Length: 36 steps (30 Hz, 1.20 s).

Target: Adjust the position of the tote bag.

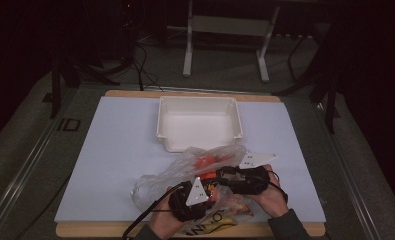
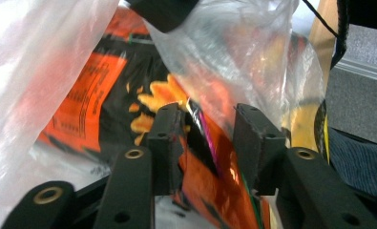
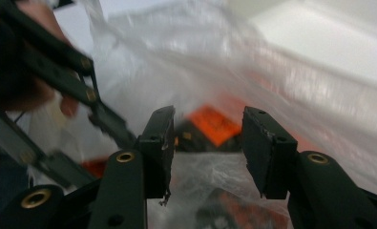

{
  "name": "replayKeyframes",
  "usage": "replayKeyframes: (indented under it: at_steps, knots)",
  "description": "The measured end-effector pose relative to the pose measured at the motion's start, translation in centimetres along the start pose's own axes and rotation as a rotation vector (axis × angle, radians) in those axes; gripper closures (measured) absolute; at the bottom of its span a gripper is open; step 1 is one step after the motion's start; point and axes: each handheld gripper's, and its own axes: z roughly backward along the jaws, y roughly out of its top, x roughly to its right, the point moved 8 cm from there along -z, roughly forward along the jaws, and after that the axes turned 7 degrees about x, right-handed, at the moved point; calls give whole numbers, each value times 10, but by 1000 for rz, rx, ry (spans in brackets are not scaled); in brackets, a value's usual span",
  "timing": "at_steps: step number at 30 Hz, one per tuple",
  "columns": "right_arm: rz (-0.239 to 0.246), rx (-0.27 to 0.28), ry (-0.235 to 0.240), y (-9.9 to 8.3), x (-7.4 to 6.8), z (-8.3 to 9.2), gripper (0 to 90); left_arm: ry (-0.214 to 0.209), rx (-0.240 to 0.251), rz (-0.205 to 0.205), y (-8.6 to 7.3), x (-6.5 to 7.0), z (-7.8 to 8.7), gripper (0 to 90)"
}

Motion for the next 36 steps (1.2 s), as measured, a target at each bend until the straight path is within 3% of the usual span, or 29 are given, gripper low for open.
replayKeyframes:
  at_steps: [2, 9, 11, 14, 17, 24, 26, 30, 36]
  knots:
    - [9, -45, -6, -12, 1, 1, 560, 2, -6, 3, -4, 1, 3, 584]
    - [-5, -58, -7, -23, 3, 14, 569, -2, -49, 2, -18, 12, 5, 562]
    - [-11, -80, 7, -29, 1, 17, 526, 7, -71, 0, -23, 13, 4, 565]
    - [-4, -91, 2, -33, 0, 18, 503, 11, -83, 6, -25, 12, 3, 608]
    - [-8, -99, -11, -38, 2, 20, 488, 24, -92, 19, -25, 9, 3, 715]
    - [-29, -106, -18, -45, 6, 16, 501, 53, -83, 66, -25, 1, 2, 779]
    - [-21, -112, -16, -44, 6, 16, 540, 52, -83, 62, -26, 2, 2, 779]
    - [-3, -132, -5, -46, 3, 22, 717, 49, -75, 60, -26, 2, 4, 793]
    - [-3, -140, 30, -60, -3, 36, 820, 37, -72, 60, -26, 2, 6, 828]
